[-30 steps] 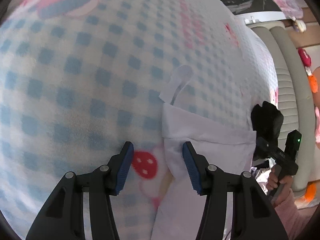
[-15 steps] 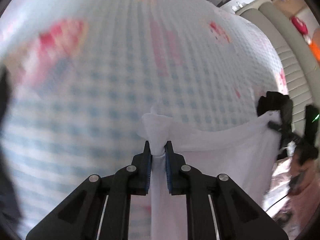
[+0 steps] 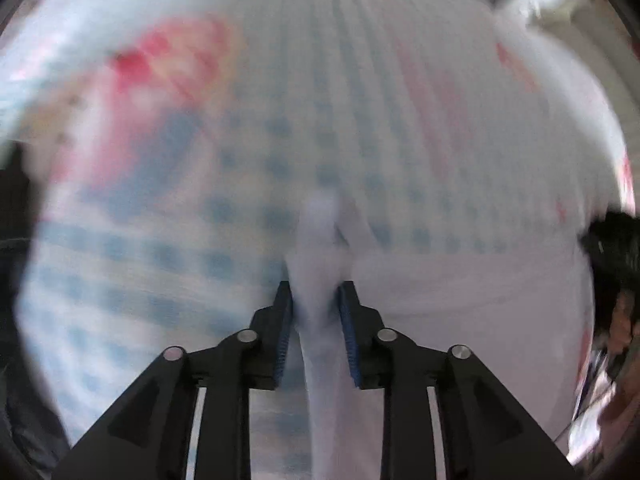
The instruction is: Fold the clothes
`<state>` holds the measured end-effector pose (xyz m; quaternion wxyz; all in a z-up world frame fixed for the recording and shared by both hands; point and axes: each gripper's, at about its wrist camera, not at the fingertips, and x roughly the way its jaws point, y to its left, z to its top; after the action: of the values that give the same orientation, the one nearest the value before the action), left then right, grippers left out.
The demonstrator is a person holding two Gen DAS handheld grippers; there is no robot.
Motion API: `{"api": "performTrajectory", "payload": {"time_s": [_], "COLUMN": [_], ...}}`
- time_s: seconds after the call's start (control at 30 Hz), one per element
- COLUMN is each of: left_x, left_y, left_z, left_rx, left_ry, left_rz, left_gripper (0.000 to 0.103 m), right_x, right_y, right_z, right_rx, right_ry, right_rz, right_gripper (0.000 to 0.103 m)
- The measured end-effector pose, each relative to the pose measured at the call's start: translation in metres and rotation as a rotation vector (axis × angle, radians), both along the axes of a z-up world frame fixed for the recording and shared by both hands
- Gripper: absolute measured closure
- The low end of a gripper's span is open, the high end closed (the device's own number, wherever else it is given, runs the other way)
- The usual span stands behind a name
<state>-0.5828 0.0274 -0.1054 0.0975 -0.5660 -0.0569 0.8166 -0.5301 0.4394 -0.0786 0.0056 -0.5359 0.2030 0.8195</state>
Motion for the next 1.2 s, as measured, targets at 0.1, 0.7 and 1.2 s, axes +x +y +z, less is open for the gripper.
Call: {"api": "performTrajectory", "payload": {"time_s": [0.1, 0.7, 1.2], "left_x": [0.017, 0.051, 0.250], "left_y": [-0.007, 0.009, -0.027], "left_z": [0.024, 0.017, 0.009], "left_rx": [0.074, 0.182, 0.100], "left_ry": [0.053, -0.049, -0.218], "left_rz": [0.017, -0.171, 0.085], "left_gripper": [0.067, 0.060, 0.059], "right_x": [0.019, 0.034, 0.191], "right_y": [0.000, -0.080, -0.195], "right_z": [0.034, 0.021, 0.009], "right_rx": [0.069, 0.224, 0.067], "right_ry": [0.049, -0.064, -0.209], "right_rz": [0.014, 0.292, 0.421], "right_gripper": [0.060, 0.055, 0.055]}}
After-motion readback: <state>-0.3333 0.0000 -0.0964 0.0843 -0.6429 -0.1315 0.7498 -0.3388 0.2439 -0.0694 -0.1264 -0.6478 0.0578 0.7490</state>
